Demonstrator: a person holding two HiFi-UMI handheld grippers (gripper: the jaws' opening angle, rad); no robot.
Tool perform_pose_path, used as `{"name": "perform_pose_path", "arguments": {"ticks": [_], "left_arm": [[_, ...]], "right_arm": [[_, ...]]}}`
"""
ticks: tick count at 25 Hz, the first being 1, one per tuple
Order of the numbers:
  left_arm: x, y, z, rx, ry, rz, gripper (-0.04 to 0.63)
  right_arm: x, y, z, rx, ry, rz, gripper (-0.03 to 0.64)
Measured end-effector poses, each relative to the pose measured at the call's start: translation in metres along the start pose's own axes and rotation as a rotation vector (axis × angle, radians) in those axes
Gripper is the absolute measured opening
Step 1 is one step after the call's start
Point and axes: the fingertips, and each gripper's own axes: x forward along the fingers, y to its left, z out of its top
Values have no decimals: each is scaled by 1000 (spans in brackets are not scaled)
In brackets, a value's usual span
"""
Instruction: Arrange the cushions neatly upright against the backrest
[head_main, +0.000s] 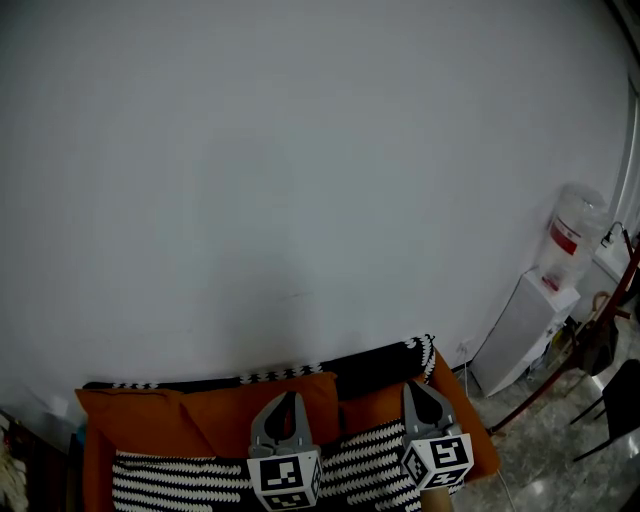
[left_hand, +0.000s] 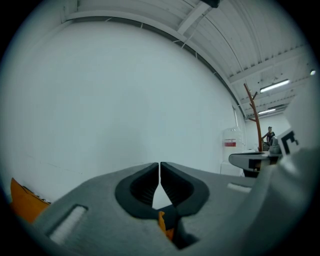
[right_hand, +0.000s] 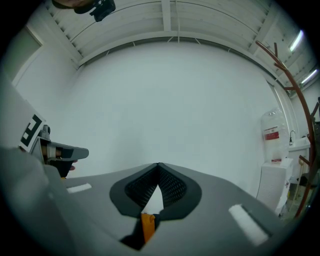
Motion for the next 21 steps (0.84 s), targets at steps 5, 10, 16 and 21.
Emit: {"name": "perform_pose_path", "arguments": {"ticks": [5, 10, 16, 21], "left_arm": [[-3, 1, 0, -4, -1, 3, 14], [-4, -1, 1, 0, -3, 0, 14], [-3, 0, -1, -7, 4, -2, 14], [0, 5, 0, -15, -3, -1, 14]], "right_arm": [[-2, 3, 0, -5, 0, 0, 8], [-4, 1, 0, -4, 0, -2, 9], [-4, 1, -2, -11, 6, -2, 9], [0, 2, 0, -18, 2, 0, 9]]}}
